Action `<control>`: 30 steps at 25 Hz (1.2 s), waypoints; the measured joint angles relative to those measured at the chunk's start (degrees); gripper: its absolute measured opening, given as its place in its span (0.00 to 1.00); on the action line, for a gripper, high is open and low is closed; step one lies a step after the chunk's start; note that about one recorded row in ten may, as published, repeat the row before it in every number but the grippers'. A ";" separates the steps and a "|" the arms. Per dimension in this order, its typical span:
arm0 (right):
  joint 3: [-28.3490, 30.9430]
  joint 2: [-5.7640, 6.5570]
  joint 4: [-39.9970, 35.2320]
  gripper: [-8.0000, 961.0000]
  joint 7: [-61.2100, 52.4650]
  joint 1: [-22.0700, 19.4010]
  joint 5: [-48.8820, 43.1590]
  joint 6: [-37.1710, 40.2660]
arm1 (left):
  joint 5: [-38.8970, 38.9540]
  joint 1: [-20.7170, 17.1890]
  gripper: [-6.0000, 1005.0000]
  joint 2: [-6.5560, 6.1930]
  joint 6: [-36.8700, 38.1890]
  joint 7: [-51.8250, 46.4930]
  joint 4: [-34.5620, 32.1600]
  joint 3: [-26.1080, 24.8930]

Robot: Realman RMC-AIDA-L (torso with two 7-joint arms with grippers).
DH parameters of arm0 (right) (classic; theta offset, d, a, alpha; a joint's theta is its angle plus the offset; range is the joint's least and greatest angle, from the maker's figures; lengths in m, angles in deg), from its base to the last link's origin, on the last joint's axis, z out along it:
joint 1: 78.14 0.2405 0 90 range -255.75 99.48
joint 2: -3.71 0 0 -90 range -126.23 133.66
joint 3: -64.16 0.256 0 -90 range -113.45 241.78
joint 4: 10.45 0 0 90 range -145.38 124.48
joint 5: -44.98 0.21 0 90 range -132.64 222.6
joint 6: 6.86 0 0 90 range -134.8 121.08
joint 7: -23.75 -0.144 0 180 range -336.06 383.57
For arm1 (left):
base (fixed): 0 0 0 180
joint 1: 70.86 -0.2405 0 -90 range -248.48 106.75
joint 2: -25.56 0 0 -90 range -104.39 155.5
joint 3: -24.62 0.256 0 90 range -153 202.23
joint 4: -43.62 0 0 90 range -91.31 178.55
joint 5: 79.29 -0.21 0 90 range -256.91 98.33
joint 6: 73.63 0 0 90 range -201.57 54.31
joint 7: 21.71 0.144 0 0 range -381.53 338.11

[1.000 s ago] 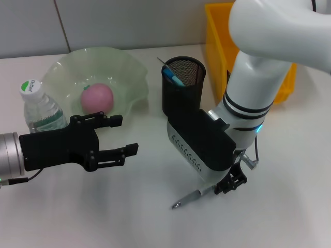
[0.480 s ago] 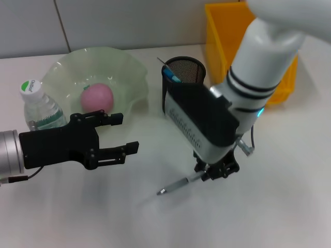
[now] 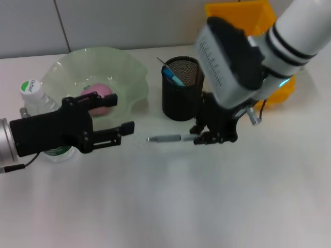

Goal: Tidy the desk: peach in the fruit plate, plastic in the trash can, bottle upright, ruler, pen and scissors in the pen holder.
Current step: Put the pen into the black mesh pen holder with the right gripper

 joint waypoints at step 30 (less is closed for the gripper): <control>22.92 -0.08 4.93 0.17 6.56 -19.75 51.65 -1.93 | 6.83 -1.75 0.78 0.13 4.21 3.83 -0.71 -2.34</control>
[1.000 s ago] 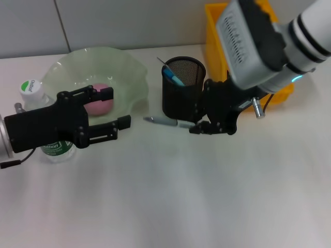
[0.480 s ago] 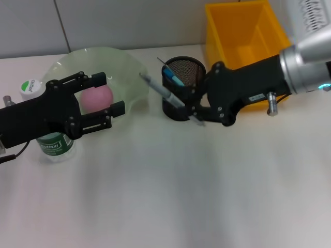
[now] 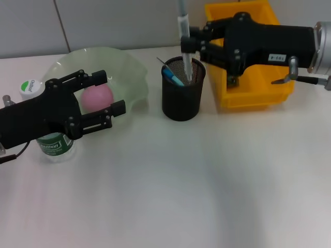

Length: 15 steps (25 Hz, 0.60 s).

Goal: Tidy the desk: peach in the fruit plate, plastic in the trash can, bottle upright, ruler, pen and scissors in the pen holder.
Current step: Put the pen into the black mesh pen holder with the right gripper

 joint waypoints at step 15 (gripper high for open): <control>1.56 -0.06 9.41 0.17 7.15 -0.64 16.33 -10.36 | 0.53 0.21 0.78 0.04 0.24 0.01 -0.36 0.20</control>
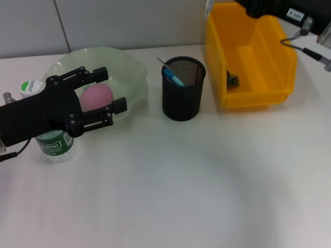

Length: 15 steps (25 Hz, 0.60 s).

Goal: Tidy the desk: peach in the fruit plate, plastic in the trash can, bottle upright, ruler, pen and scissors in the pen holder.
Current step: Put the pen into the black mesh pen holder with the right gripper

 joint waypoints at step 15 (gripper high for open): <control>-0.11 -0.04 -2.28 0.17 22.97 0.18 1.86 -6.61 | 1.60 0.36 0.78 0.12 -0.83 0.99 0.46 -0.14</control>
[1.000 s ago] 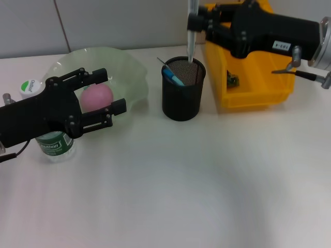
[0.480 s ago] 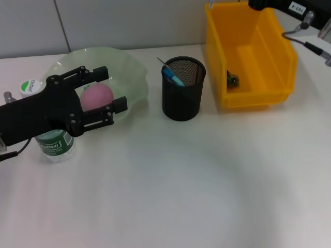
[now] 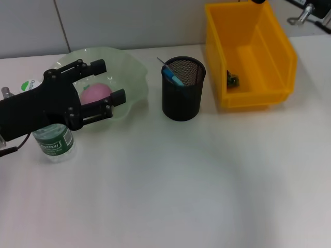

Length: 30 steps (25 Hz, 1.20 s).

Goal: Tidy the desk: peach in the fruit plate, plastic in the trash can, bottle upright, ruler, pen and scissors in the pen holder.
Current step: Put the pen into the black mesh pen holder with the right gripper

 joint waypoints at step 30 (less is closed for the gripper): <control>-2.26 0.00 14.37 0.17 114.23 1.60 13.03 -0.80 | 2.14 -0.16 0.78 0.09 -2.78 12.37 3.77 0.19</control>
